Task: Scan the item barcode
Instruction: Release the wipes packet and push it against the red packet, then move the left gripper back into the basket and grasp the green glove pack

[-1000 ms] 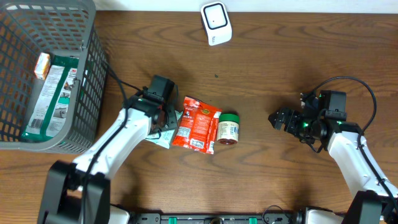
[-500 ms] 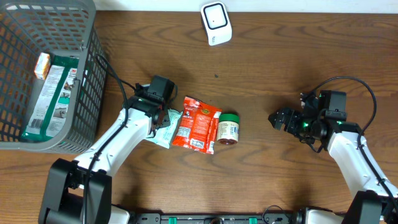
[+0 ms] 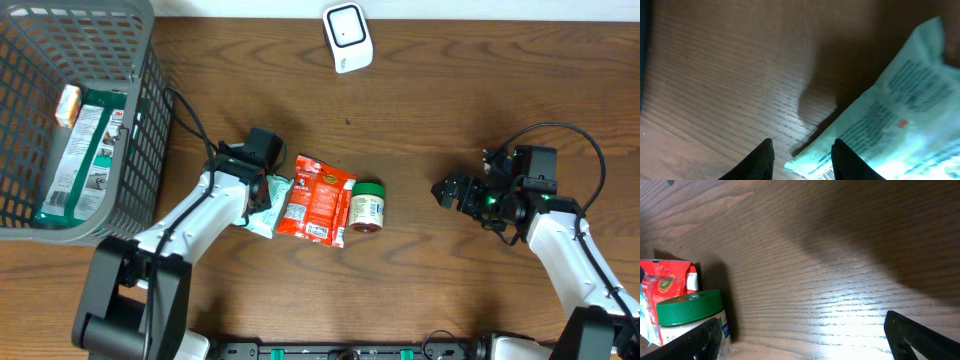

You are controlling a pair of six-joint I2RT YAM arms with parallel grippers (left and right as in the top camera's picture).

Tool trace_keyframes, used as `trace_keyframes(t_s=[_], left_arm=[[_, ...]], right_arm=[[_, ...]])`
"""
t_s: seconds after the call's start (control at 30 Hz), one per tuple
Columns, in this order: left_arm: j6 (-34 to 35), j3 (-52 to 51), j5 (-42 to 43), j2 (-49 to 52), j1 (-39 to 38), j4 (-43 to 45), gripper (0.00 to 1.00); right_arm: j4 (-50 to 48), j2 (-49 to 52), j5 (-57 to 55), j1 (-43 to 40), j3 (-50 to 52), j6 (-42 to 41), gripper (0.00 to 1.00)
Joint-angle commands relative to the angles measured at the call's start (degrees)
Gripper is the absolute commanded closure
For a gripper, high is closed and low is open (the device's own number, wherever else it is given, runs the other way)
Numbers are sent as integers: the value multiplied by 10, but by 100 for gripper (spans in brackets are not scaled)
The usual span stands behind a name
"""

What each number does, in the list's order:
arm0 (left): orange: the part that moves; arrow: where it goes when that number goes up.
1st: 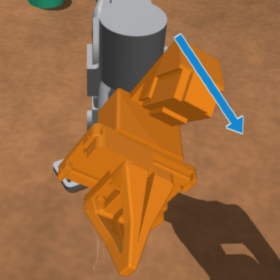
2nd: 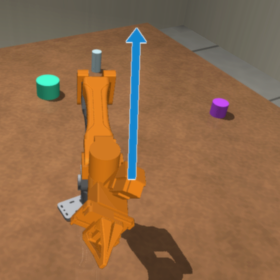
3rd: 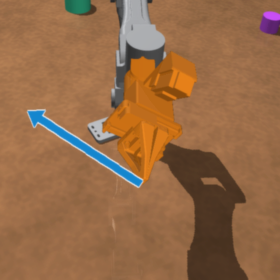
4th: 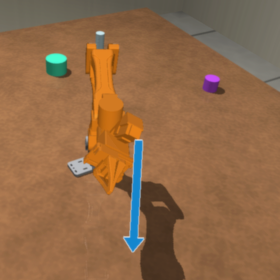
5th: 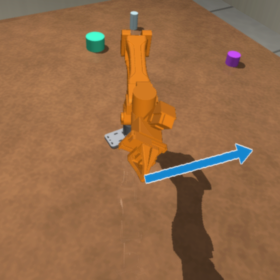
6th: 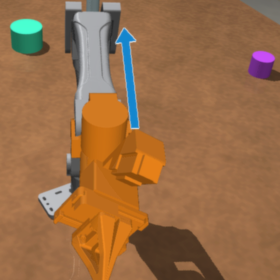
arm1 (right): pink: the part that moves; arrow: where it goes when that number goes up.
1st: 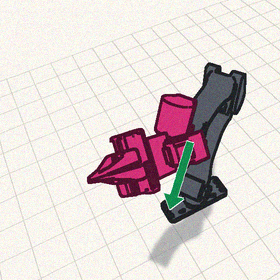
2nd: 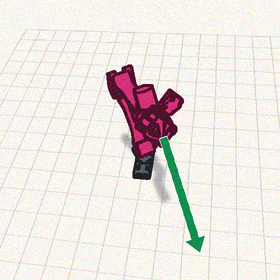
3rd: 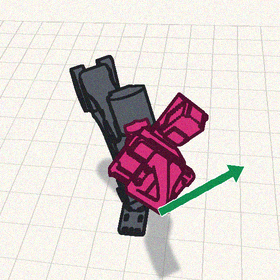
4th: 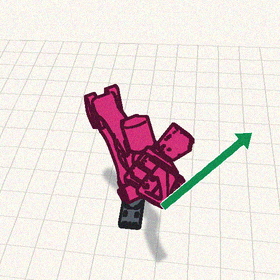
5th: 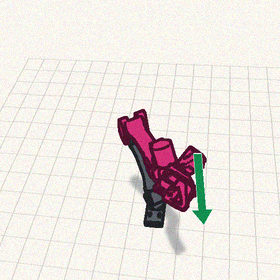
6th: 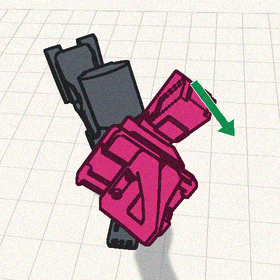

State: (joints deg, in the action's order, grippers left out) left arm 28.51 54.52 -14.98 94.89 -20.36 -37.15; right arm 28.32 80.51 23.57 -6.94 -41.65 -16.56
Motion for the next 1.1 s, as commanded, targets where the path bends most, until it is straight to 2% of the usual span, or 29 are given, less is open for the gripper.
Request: trace_keyframes(t_s=[0.0, 0.23, 0.4, 0.63, 0.77, 0.87, 0.93, 1.07], left_arm=[[9, -9, 11, 12, 2, -4, 60], [9, -9, 89, 12, 2, -12, 56], [9, -8, 99, 11, 2, -18, 56], [-4, 34, 98, -1, 4, -41, 50], [-20, 118, 99, -16, 11, -111, 48], [-59, 219, 98, -25, 15, -174, 47], [-70, 304, 98, -25, 26, -221, 41], [-86, 461, 84, -25, 71, -274, 39]], right_arm=[[0, -7, 2, -5, -7, -6, 1], [0, -7, 2, -5, -7, -6, 1], [0, -7, 2, -5, -7, -6, 1], [0, -7, 2, -5, -7, -6, 1], [0, -7, 3, -5, -7, -6, 1], [0, -7, 2, -5, -7, -6, 1], [0, -7, 2, -5, -7, -6, 1], [0, -7, 2, -5, -7, -6, 1]])
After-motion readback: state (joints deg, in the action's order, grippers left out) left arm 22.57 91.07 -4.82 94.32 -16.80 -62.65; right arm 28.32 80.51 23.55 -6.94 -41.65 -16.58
